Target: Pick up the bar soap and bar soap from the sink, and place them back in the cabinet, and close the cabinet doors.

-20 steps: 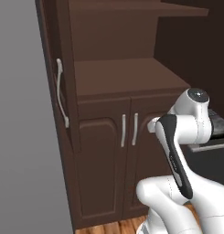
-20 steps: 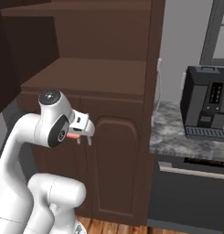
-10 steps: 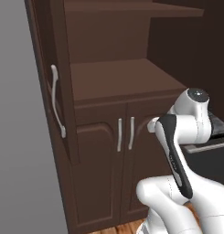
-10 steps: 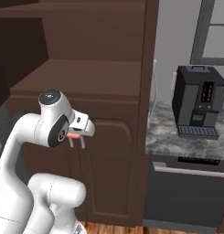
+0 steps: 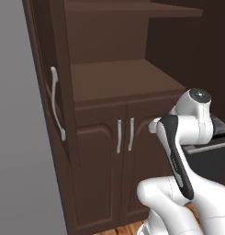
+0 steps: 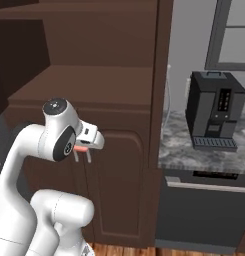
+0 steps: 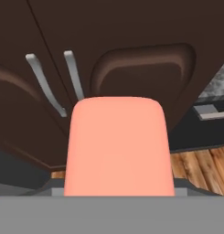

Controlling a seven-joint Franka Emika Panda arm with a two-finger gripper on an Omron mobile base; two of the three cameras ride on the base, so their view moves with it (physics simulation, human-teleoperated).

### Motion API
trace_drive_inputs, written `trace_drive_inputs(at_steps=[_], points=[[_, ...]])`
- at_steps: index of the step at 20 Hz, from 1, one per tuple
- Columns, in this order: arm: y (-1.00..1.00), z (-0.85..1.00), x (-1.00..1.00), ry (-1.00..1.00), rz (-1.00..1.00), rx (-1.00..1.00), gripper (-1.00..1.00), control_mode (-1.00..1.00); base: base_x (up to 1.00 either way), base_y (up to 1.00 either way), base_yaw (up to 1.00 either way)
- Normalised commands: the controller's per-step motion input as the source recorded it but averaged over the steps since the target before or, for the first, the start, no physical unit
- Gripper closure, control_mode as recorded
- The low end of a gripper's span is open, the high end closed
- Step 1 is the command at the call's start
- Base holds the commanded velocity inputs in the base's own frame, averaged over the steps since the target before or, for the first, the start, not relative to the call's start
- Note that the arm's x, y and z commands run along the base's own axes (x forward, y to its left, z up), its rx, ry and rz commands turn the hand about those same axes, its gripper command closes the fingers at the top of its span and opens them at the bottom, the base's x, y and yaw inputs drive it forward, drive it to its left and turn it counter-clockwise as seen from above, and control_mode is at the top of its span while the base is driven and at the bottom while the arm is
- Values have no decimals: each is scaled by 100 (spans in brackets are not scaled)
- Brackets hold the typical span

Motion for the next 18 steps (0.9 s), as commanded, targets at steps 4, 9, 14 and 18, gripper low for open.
trace_drive_inputs(at_steps=[4, 9, 14, 18], points=[[0, 0, 0, 0, 0, 0, 100, 100, 28, 24, 2], [0, 0, 0, 0, 0, 0, 100, 100, 32, 14, 10], [0, 0, 0, 0, 0, 0, 100, 100, 14, 26, 18], [0, 0, 0, 0, 0, 0, 100, 100, 21, 9, 10]])
